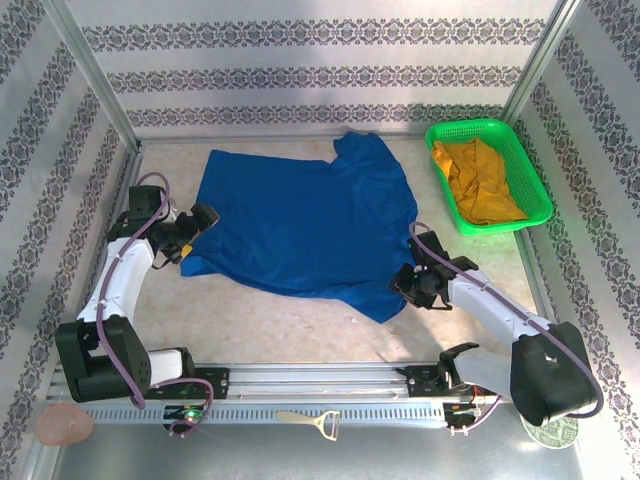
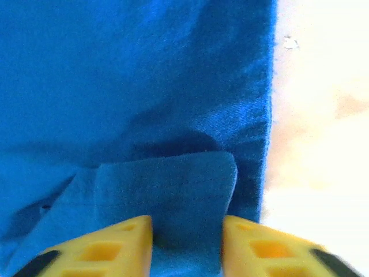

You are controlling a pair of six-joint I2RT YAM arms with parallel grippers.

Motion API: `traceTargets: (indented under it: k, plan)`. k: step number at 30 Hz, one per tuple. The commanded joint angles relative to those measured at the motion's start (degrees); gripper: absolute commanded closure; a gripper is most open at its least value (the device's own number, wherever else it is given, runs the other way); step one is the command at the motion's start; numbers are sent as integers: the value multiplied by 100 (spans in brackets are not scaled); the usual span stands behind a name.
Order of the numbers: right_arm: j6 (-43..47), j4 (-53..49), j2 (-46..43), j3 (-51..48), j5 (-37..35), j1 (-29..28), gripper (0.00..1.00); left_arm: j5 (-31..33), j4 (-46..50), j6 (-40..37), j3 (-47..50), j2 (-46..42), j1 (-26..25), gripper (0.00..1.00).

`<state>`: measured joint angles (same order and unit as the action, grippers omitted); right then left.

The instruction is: Fold the inside-out t-shirt

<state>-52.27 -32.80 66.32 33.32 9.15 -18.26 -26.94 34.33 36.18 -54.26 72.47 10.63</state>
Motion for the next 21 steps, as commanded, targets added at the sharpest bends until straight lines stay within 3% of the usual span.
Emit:
traceTargets:
  k: [1,3,14,21]
  plan:
    - [100,-59,-38,86,-162,-33,85,-75,148,-41,37,-169,88,1]
    - [148,-258,-253,141,-198,-11,100,-75,179,-63,42,-199,88,1]
    - [164,-2315,-2220,773,-641,60,100,354,748,32,419,-577,87,1]
    - [65,-2488,-2431,617,-597,51,100,576,733,165,935,-638,88,0]
